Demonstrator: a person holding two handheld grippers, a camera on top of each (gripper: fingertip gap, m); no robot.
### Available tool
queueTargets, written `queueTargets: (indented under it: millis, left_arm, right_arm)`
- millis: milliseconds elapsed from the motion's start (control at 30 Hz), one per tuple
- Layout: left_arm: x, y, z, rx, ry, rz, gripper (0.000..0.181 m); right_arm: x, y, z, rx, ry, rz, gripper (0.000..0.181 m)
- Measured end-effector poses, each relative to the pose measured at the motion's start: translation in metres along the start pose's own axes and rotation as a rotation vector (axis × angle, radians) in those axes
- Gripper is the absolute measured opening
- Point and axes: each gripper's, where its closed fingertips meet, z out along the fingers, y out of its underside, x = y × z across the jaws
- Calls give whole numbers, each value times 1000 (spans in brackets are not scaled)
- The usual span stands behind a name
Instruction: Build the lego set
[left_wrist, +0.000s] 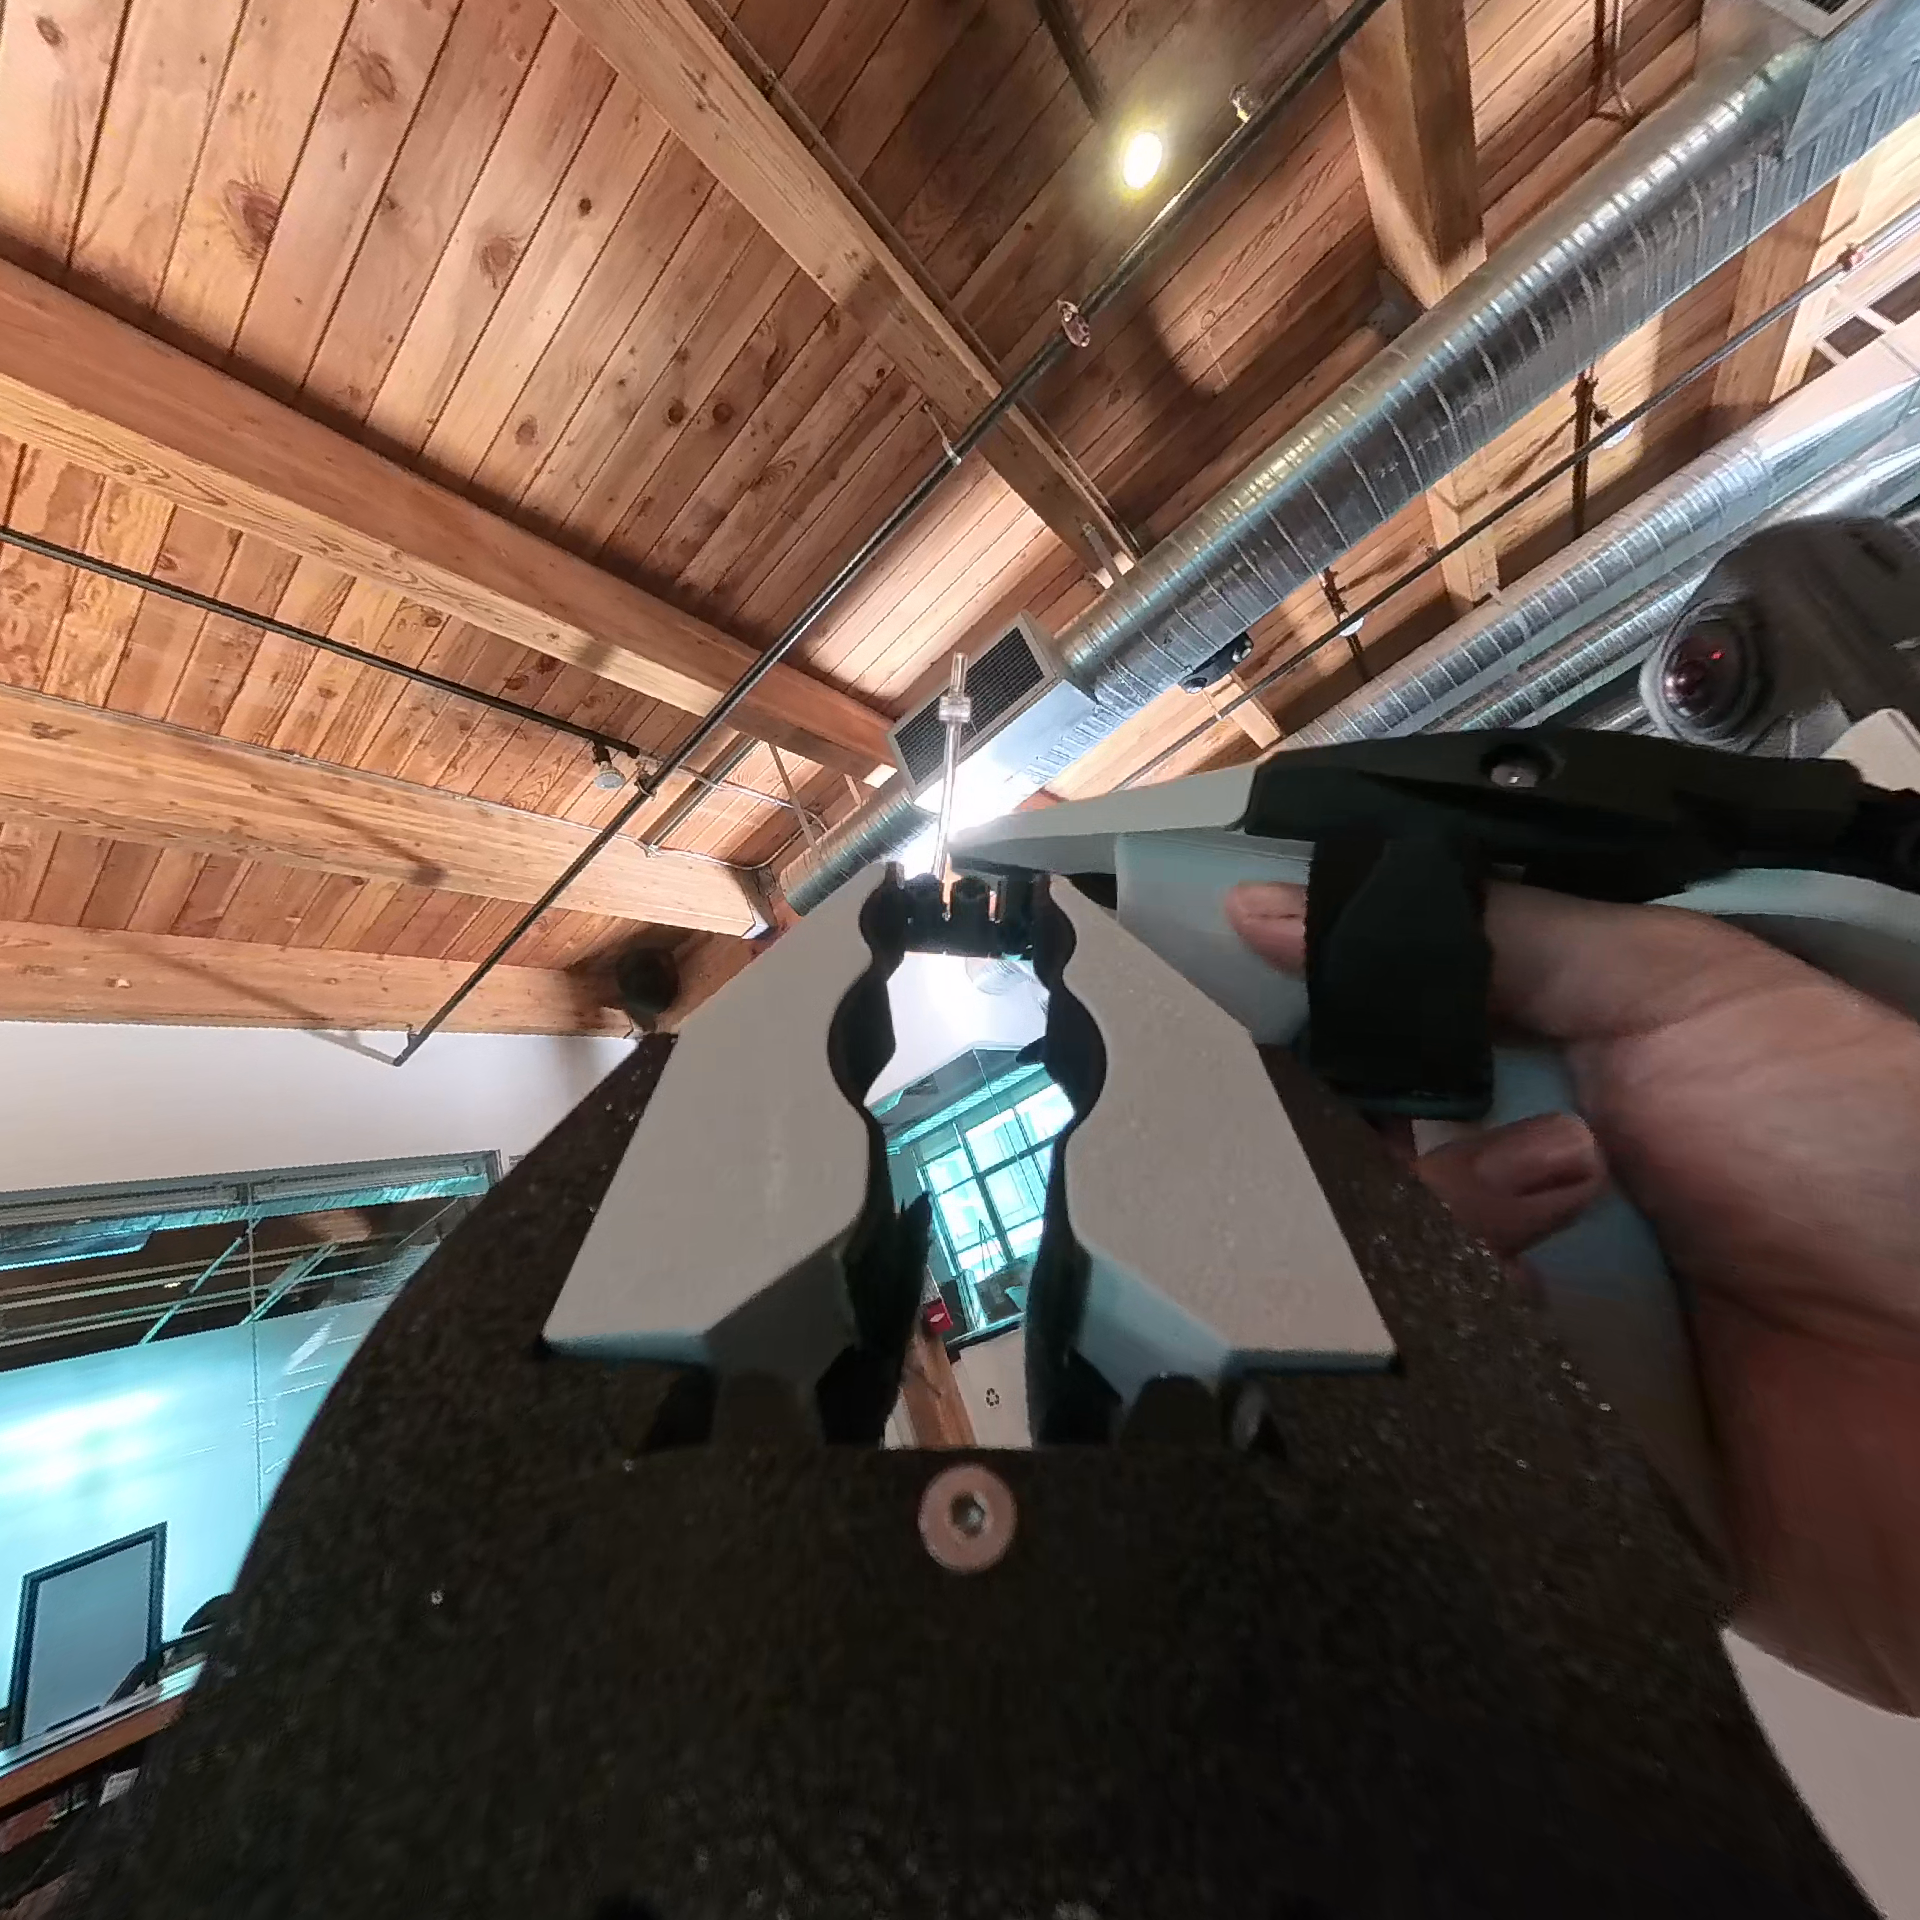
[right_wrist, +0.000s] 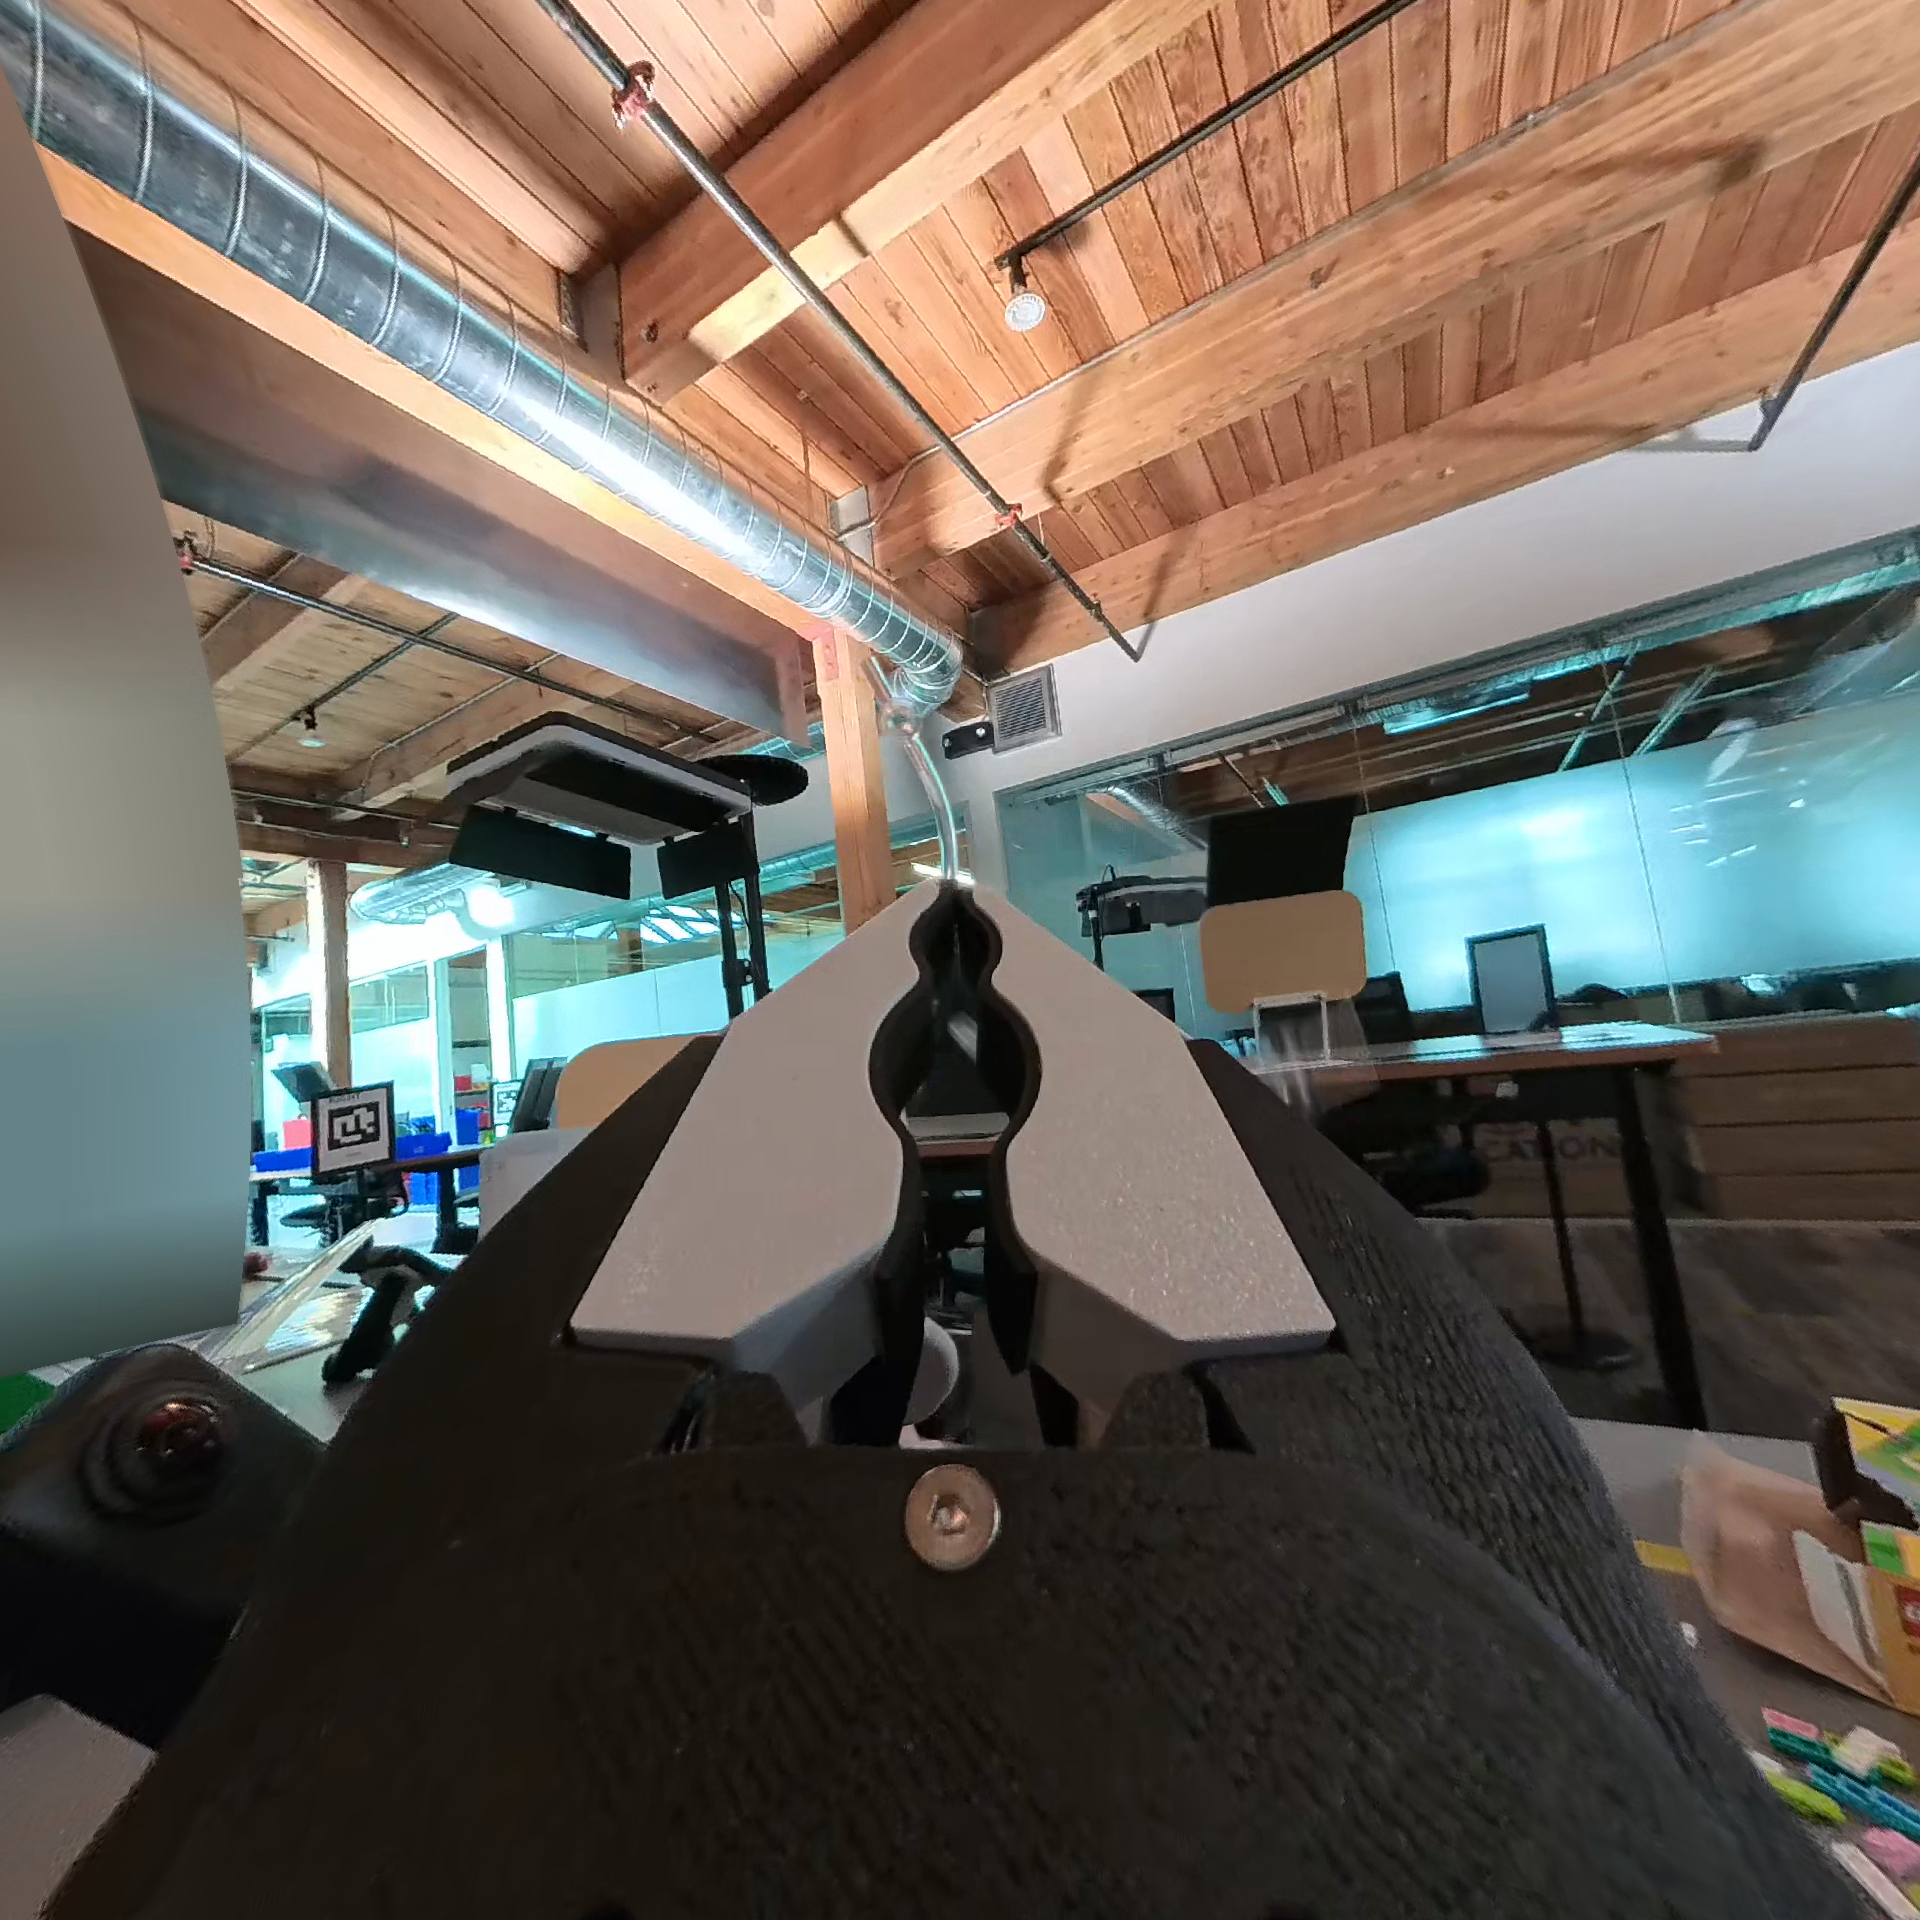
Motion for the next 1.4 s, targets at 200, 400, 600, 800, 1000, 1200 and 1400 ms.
queueTargets:
  millis: [200,400,600,800,1000,1200,1400]
  left_arm:
    - [-4,9,0,-25,-7,9,22]
    - [-40,24,-3,-86,-82,27,22]
    - [-72,29,-7,-139,-125,10,22]
    - [-76,33,-6,-176,-100,-42,22]
    - [-63,37,-2,-200,-32,-78,21]
    - [-55,36,0,-205,17,-103,22]
    - [-56,34,0,-202,27,-113,22]
  right_arm:
    - [13,9,4,-34,10,-63,0]
    - [64,6,-25,-26,-3,65,0]
    - [127,7,-78,-117,159,41,0]
    - [203,118,-143,-799,373,-1,1]
    - [232,204,-190,-1299,38,-272,9]
    - [245,238,-214,-1532,-239,-269,17]
    - [245,251,-219,-1624,-313,-231,12]
